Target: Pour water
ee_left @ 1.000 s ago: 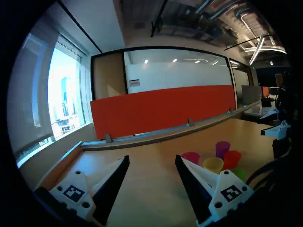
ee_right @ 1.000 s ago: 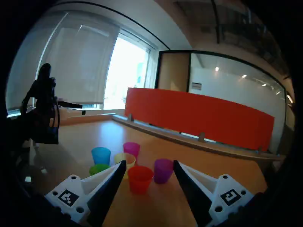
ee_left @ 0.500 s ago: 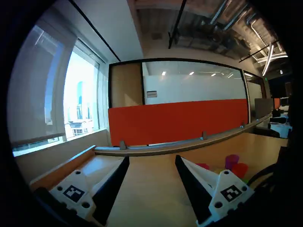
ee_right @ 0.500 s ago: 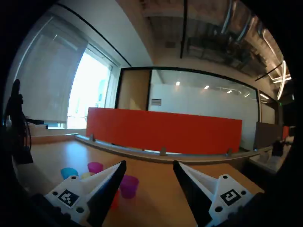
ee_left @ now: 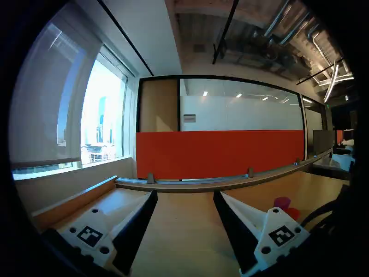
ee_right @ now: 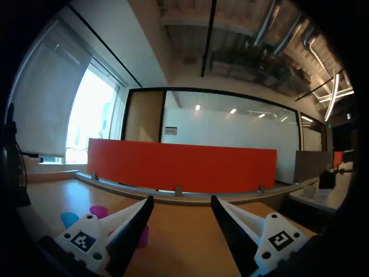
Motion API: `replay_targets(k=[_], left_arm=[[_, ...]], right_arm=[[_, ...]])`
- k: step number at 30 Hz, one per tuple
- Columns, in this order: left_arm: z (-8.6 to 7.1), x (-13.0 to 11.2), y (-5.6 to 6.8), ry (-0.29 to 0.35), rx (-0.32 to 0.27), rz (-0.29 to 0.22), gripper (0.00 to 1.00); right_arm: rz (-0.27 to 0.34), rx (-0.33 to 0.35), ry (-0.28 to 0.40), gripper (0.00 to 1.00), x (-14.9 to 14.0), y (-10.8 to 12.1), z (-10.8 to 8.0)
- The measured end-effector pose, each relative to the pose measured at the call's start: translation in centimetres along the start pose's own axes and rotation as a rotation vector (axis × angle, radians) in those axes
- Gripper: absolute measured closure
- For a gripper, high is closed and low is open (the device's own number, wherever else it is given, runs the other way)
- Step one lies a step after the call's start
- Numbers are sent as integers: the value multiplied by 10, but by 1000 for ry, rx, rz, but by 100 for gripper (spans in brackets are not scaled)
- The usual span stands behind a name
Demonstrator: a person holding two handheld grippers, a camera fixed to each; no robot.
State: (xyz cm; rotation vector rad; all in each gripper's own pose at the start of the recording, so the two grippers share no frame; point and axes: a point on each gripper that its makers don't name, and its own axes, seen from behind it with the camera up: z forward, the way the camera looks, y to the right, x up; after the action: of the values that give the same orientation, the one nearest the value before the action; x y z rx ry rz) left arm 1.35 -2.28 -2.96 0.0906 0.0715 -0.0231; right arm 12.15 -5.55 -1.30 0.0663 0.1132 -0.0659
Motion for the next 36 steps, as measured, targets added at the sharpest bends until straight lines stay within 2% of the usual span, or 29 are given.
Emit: replay_targets(k=[6,12,18,24,30,36], left_arm=[[1,-4,8,-4,-16,22,11],[1,-9,13,-9,-18,30,11],[-1,-13,10,14,16,39,11],[-4,-13,12,39,28,35,11],[-7,-28,11,33,29,19,11],[-9,-50,7,12,38,12,11]], right_arm=[[-8,-14,4,4,2,8,-2],[18,-17,-7,3,1,16,-2],[48,-28,-22,2,-2,25,-2],[36,-46,-52,1,-8,33,0],[17,-70,-66,1,-9,39,2],[36,-71,-73,1,-10,38,2]])
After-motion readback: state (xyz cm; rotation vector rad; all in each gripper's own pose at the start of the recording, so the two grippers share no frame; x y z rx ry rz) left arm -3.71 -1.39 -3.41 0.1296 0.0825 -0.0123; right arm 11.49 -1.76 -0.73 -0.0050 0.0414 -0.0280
